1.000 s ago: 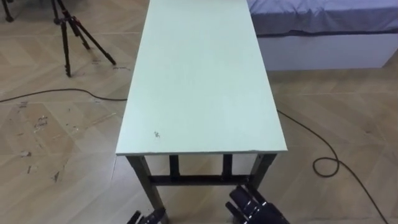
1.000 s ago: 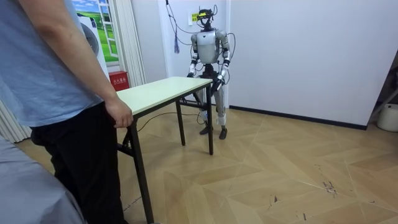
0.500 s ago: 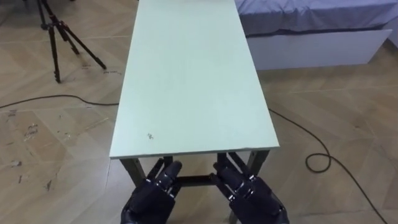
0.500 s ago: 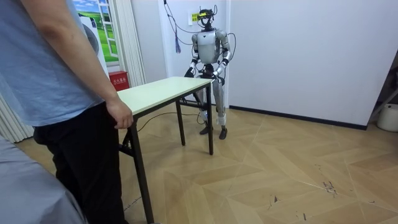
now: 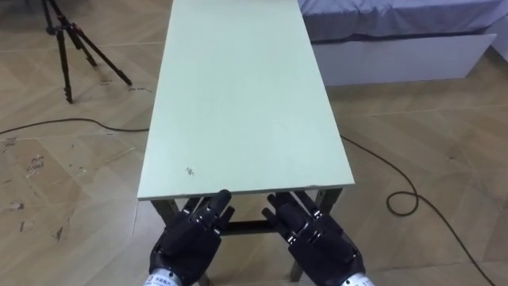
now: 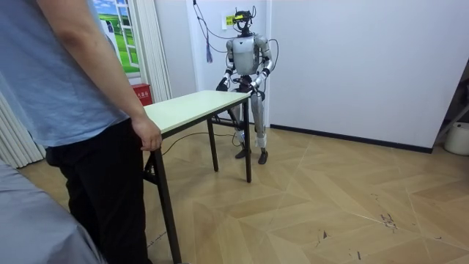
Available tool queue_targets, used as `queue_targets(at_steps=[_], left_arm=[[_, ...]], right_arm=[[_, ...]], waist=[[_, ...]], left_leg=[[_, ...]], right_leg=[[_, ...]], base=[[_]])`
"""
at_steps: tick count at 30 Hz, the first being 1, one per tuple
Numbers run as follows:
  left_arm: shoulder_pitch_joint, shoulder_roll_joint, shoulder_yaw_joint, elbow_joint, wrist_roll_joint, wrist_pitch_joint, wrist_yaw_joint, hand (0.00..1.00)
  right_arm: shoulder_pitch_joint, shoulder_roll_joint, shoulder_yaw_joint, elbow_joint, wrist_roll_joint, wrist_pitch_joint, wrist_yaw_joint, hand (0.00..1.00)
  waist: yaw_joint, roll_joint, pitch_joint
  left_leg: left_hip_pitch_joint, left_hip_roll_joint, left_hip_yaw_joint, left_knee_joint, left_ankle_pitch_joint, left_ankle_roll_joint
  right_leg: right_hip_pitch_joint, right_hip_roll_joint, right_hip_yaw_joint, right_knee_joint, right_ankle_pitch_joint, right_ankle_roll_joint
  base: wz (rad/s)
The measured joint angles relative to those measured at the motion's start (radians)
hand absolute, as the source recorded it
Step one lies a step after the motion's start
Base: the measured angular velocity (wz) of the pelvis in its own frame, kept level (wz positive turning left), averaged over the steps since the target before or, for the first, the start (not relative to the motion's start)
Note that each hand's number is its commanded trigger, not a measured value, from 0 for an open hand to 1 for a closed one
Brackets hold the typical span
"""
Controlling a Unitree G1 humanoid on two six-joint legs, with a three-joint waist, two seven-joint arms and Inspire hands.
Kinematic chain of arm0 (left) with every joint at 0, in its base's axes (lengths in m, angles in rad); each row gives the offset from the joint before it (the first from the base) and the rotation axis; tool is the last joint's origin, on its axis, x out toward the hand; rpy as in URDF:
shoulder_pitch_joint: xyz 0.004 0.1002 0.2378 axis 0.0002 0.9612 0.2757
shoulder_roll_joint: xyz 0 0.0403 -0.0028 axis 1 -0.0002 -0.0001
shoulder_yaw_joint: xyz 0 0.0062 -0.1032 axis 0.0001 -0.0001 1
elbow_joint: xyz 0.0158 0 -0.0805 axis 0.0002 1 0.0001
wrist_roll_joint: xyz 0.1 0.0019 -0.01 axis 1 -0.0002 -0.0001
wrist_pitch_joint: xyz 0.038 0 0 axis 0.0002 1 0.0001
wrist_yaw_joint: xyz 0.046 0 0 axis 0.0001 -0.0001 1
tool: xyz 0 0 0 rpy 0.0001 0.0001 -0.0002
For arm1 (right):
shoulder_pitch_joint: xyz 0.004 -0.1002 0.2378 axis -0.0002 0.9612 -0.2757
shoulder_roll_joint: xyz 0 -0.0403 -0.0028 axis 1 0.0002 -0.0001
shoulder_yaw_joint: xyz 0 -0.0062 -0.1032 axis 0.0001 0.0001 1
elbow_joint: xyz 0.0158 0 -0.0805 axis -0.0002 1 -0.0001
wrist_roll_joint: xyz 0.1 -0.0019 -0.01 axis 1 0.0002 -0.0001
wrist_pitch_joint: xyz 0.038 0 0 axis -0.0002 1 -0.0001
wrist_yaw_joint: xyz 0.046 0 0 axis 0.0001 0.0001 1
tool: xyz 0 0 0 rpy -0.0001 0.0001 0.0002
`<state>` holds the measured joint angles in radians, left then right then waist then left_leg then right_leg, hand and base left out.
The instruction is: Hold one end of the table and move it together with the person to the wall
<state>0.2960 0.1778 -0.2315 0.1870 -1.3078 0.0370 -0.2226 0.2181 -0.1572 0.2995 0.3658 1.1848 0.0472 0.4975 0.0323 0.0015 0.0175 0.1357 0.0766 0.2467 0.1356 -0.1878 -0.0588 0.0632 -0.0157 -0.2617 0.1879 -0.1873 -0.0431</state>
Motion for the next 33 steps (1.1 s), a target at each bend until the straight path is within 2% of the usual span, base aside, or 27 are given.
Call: queue_targets(at_steps=[3,6,11,17,20,23,28,33], left_arm=[[0.000,0.000,0.035,0.001,-0.037,0.010,0.021,0.00],[0.000,0.000,0.050,0.002,-0.058,0.020,0.045,0.00],[-0.026,-0.004,0.090,0.002,-0.129,0.052,0.109,0.00],[-0.049,-0.004,0.100,-0.001,-0.189,0.085,0.153,0.00],[-0.049,-0.005,0.115,-0.001,-0.218,0.117,0.154,0.00],[-0.049,-0.012,0.120,-0.001,-0.232,0.134,0.167,0.00],[-0.052,-0.015,0.135,0.011,-0.240,0.164,0.172,0.00],[-0.052,-0.016,0.147,0.020,-0.252,0.186,0.177,0.00]], right_arm=[[0.000,-0.012,0.000,-0.017,0.031,0.021,-0.023,0.00],[-0.001,-0.014,-0.003,-0.018,0.065,0.033,-0.040,0.00],[-0.040,-0.016,-0.015,-0.018,0.161,0.058,-0.122,0.00],[-0.060,-0.016,-0.048,-0.026,0.235,0.079,-0.201,0.00],[-0.064,-0.014,-0.064,-0.033,0.279,0.083,-0.238,0.00],[-0.064,-0.011,-0.085,-0.042,0.312,0.089,-0.272,0.00],[-0.062,-0.008,-0.091,-0.086,0.427,0.108,-0.356,0.00],[-0.064,-0.006,-0.095,-0.106,0.433,0.108,-0.405,0.00]], waist=[[0.003,0.001,0.0004],[0.006,0.009,0.0055],[0.026,0.019,0.0054],[0.034,0.025,0.0010],[0.038,0.029,-0.0012],[0.047,0.037,-0.0066],[0.046,0.051,-0.0097],[0.046,0.051,-0.0093]], left_leg=[[0.008,0.001,0.000,-0.001,0.000,0.000],[0.025,0.000,0.001,-0.002,0.000,0.000],[0.024,0.003,0.012,-0.001,0.000,0.000],[0.016,0.004,0.012,0.001,0.001,0.001],[0.016,0.004,0.011,0.001,0.001,0.000],[0.017,0.003,0.015,0.000,0.001,0.000],[0.017,0.003,0.014,0.000,0.001,0.000],[0.016,0.002,0.013,0.000,0.001,0.000]], right_leg=[[0.006,0.001,0.003,0.000,0.000,-0.001],[0.021,0.001,0.006,-0.001,0.001,0.000],[0.016,0.004,0.011,0.001,0.005,-0.004],[0.005,0.003,0.012,0.000,0.006,-0.006],[0.007,0.004,0.012,0.002,0.009,-0.005],[0.005,0.004,0.016,0.003,0.009,-0.005],[0.005,0.004,0.015,0.003,0.009,-0.005],[0.006,0.003,0.014,0.003,0.009,-0.005]], base=[[-0.03],[-0.05],[-0.03],[-0.01],[0.00],[-0.03],[0.00],[0.00]])
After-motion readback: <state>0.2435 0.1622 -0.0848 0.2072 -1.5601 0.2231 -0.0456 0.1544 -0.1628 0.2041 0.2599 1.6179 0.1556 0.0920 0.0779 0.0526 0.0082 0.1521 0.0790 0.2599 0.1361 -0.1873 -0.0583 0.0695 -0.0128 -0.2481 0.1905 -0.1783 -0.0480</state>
